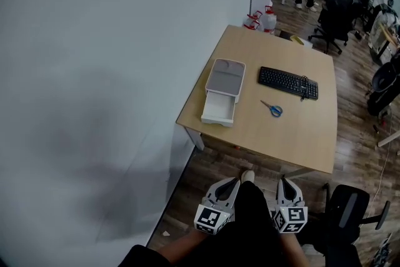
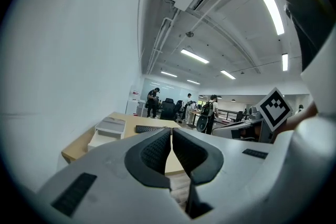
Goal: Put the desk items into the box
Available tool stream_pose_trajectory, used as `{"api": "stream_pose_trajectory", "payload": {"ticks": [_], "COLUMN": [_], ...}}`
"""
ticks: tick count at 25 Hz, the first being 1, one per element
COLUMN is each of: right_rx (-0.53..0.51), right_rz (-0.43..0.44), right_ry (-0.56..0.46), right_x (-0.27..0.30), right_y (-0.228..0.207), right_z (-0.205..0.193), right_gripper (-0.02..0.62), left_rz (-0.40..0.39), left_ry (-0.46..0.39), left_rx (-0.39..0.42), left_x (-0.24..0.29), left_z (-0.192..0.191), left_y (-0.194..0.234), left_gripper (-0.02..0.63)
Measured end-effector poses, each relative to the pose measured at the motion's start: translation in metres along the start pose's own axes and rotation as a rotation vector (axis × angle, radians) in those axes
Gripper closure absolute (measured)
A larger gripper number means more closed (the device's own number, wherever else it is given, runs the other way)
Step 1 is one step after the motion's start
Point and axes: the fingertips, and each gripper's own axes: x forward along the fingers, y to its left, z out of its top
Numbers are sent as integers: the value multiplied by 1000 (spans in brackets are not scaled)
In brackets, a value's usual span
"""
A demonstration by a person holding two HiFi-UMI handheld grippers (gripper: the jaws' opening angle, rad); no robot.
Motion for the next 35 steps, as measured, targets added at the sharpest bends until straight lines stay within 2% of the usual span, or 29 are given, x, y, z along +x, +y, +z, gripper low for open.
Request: {"api": "stream_pose_trajectory", "payload": {"ticks": [2, 6, 8, 15, 22, 28, 35], "right_rx": [2, -5, -2, 1, -25, -63, -170], "right_rz": [29, 87, 112, 146, 220, 270, 307], "right_ry": [0, 30, 50, 113, 191, 275, 413], "right_x": [21, 68, 92, 172, 248, 307, 374], "right_y": [-8, -25, -38, -96, -140, -164, -180], "right_z": [5, 12, 18, 32, 27, 8, -37], "right_gripper": [537, 535, 535, 535, 534, 482, 437], "left_rz": [12, -82, -85, 14, 84, 159, 219], "left_ry": [5, 33, 41, 66, 91, 78, 77], "left_rx": [-15, -42, -38, -65, -81, -76, -96], "left_x": [14, 56, 80, 167, 234, 251, 263], "left_z": [1, 4, 11, 30, 28, 26, 32], "left_y": [12, 16, 22, 64, 99, 122, 145], "left_gripper": [584, 584, 584, 584, 584, 584, 584]}}
